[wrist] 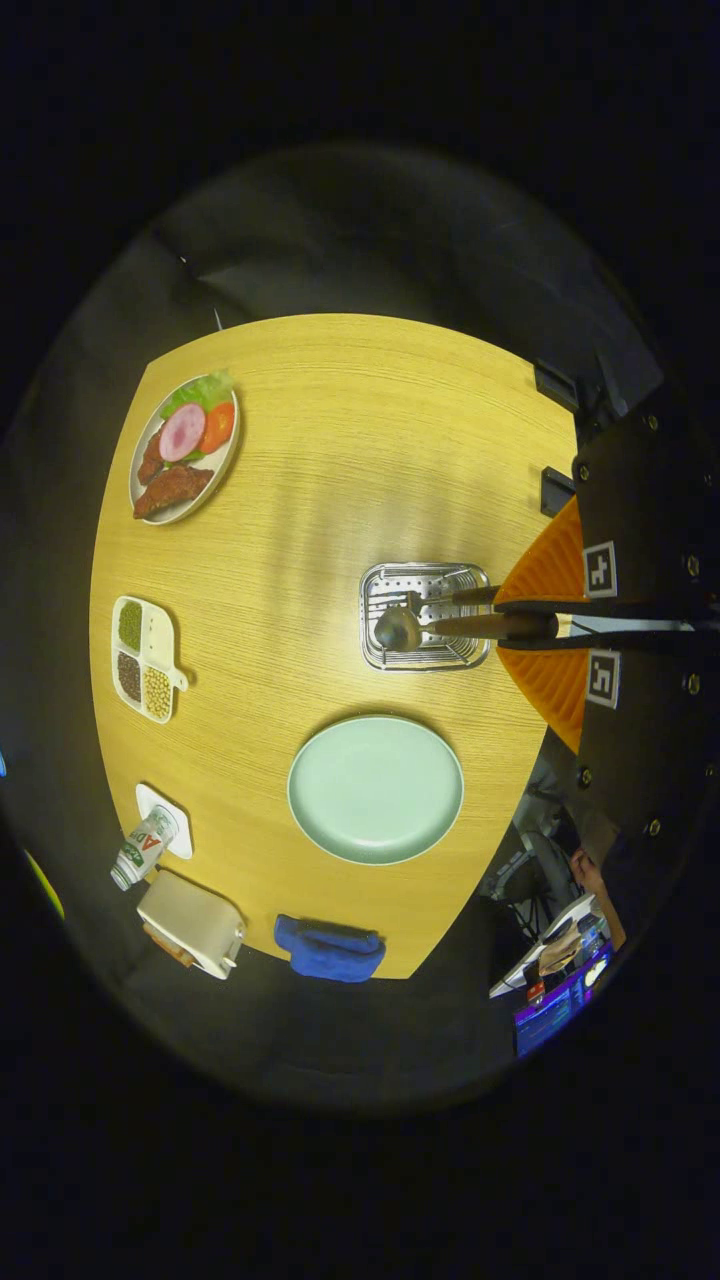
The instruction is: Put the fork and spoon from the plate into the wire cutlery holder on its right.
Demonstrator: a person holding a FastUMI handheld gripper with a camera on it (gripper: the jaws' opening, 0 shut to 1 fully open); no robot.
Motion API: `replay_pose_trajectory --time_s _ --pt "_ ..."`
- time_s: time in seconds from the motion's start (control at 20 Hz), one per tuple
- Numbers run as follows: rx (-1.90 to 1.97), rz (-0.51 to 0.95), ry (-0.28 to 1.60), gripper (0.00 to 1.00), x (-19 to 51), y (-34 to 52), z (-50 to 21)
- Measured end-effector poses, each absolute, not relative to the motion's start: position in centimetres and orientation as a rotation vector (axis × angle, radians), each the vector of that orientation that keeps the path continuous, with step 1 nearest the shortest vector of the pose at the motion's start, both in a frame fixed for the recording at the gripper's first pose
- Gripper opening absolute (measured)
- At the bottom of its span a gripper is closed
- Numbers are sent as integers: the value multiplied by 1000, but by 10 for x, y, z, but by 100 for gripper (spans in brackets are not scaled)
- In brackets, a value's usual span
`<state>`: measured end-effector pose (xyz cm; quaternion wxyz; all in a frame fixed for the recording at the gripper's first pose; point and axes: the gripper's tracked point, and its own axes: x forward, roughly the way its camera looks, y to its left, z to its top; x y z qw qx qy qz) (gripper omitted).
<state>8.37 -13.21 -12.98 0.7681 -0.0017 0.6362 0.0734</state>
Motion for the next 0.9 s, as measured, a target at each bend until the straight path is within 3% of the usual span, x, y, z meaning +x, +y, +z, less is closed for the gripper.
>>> replay_pose_trajectory --time_s 0.55,0.6,0.7,0.9 --pt "-50 175 1249 18 61 -131 -90" --pt "-40 169 1215 28 57 -130 -82" --pt "-10 166 1125 32 50 -122 -68" --pt "52 130 1003 32 27 -105 -60"
